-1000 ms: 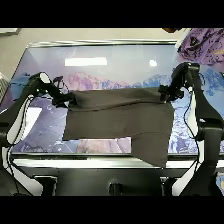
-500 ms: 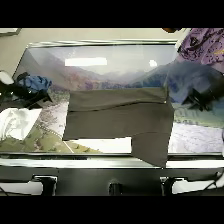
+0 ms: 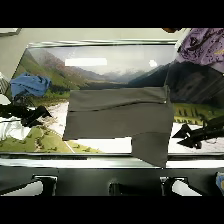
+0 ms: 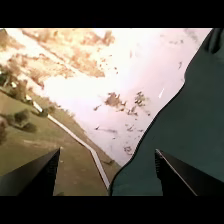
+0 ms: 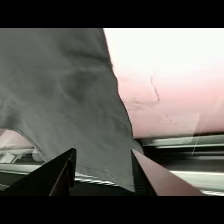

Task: Fold the clothes and pants, and hang the long-sleeved shirts on hangers.

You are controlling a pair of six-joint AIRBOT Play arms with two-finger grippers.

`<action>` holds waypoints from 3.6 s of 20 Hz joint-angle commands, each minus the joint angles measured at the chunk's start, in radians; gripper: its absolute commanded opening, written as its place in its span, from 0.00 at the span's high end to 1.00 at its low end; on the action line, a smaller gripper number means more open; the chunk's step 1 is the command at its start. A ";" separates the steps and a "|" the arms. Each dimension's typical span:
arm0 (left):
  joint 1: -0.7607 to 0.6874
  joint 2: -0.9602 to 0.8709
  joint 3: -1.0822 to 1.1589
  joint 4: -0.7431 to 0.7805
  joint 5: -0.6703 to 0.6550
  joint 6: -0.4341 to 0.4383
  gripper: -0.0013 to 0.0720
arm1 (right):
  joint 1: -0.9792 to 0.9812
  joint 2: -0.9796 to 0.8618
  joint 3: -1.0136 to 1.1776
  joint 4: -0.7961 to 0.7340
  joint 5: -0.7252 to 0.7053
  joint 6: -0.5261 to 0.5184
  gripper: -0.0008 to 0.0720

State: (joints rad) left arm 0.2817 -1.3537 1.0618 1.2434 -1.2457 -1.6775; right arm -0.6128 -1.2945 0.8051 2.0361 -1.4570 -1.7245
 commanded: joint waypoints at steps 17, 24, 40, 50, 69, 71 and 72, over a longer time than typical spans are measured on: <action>0.045 0.017 -0.119 -0.113 -0.019 0.169 0.06 | -0.005 0.061 -0.256 0.128 0.218 -0.115 0.94; 0.142 0.015 -0.374 -0.410 0.002 0.418 0.06 | -0.005 0.115 -0.254 0.129 0.214 -0.112 0.94; 0.012 -0.061 -0.375 -0.438 0.005 0.436 0.96 | -0.005 0.199 -0.254 0.127 0.235 -0.112 0.95; 0.011 0.318 -0.332 -0.032 -0.066 -0.004 0.96 | -0.005 0.599 -0.253 0.071 -0.009 0.083 0.95; -0.105 -0.021 -0.048 -0.215 0.327 0.048 0.96 | 0.406 -0.199 0.520 -0.018 0.352 0.109 0.95; -0.122 -0.106 0.026 -0.216 0.327 0.047 0.96 | 0.406 -0.280 0.615 -0.017 0.351 0.109 0.95; -0.132 -0.150 0.067 -0.216 0.327 0.047 0.96 | 0.406 -0.315 0.650 -0.017 0.352 0.109 0.95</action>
State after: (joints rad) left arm 0.1772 -1.3899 1.0271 1.0286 -0.9386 -1.6337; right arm -0.2192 -1.4849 1.3201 2.0354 -1.1206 -1.6215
